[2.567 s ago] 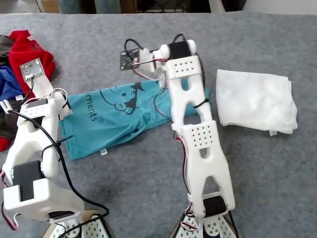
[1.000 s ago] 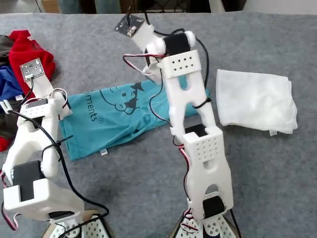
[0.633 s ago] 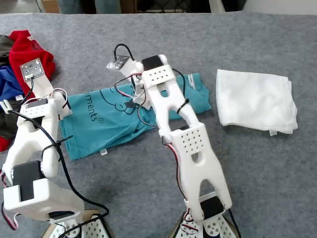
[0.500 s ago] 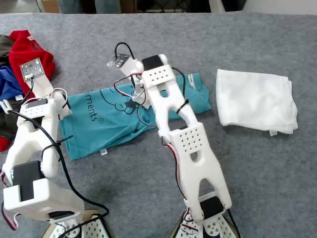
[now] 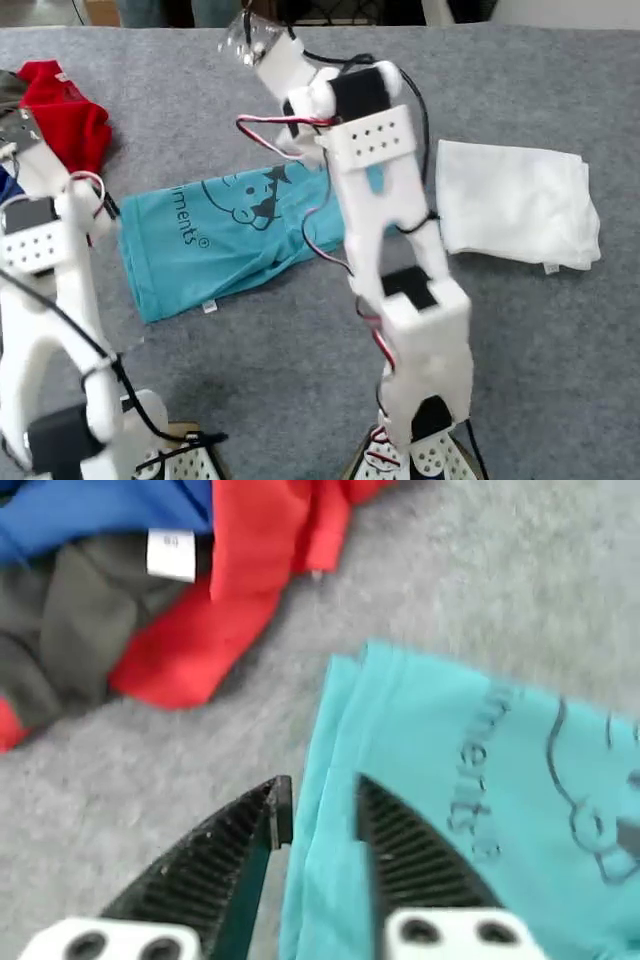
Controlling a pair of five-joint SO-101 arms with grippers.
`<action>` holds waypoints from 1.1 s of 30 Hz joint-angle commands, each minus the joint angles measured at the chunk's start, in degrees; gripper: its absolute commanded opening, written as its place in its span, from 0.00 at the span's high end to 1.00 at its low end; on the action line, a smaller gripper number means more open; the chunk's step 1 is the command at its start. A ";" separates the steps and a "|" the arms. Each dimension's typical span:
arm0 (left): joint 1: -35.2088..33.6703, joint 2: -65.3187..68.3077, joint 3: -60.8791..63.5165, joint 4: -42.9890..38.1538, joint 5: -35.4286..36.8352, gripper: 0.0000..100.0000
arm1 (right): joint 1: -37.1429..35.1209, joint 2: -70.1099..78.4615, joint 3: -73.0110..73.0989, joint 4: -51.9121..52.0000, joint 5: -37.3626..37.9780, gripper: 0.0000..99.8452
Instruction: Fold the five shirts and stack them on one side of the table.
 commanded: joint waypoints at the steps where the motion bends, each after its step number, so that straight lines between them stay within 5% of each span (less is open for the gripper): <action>1: 0.13 -4.57 5.58 0.88 -2.37 0.81 | 0.62 -14.37 16.75 -0.26 11.16 0.98; 9: -1.45 3.78 6.73 1.41 -2.29 0.71 | 0.62 -25.80 34.15 -8.35 16.88 0.98; 28: -4.53 24.97 -6.02 1.58 -8.79 0.72 | 2.20 -21.58 36.70 -13.89 16.88 0.98; 33: -3.56 25.05 -12.26 7.65 -8.79 0.72 | 2.20 -20.79 34.51 -13.01 16.62 0.98</action>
